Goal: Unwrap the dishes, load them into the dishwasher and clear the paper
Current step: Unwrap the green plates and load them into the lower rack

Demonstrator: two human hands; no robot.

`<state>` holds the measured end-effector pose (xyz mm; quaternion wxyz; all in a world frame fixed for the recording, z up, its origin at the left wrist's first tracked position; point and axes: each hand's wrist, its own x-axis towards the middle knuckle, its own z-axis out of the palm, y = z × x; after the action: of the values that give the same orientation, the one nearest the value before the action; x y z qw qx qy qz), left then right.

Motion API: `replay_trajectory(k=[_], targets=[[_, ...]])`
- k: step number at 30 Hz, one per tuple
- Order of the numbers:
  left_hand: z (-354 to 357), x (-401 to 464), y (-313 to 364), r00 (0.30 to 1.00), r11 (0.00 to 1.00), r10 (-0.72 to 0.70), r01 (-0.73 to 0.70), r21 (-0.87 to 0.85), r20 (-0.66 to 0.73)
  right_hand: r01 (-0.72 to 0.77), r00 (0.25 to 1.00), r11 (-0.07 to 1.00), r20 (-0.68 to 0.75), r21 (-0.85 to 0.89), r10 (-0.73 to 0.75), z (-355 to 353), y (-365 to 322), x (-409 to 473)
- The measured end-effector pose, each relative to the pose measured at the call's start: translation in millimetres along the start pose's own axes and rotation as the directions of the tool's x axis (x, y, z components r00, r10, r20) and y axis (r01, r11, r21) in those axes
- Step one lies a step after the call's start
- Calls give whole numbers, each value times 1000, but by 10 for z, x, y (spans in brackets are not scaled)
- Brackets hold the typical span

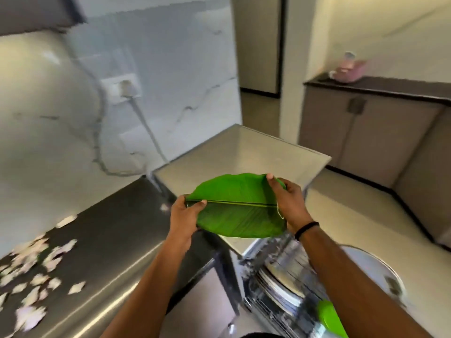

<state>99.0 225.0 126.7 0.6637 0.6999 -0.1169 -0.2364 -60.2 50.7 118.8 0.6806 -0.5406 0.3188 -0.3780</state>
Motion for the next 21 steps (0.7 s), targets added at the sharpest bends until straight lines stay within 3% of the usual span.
replay_trajectory(k=[4, 8, 10, 13, 17, 21], targets=[[815, 75, -192, 972, 991, -56, 27, 127, 230, -18, 977, 999, -213, 27, 23, -891, 98, -60], [1419, 121, -404, 899, 961, -34, -91, 262, 436, -50, 950, 987, -312, -149, 1, -1561, 103, -251], [1651, 151, -516, 854, 918, 44, -239, 317, 519, -110, 950, 952, -313, -287, 15, -1838, 105, -327], [2026, 169, -708, 765, 847, 53, -374, 377, 641, -222, 937, 880, -341, -421, 74, -2227, 112, -403], [2443, 183, -1061, 660, 799, 16, -460, 387, 751, -307, 928, 769, -356, -561, 111, -2607, 234, -462], [2759, 171, -1450, 568, 774, -58, -494, 396, 821, -381, 902, 724, -405, -575, 152, -2902, 480, -489]])
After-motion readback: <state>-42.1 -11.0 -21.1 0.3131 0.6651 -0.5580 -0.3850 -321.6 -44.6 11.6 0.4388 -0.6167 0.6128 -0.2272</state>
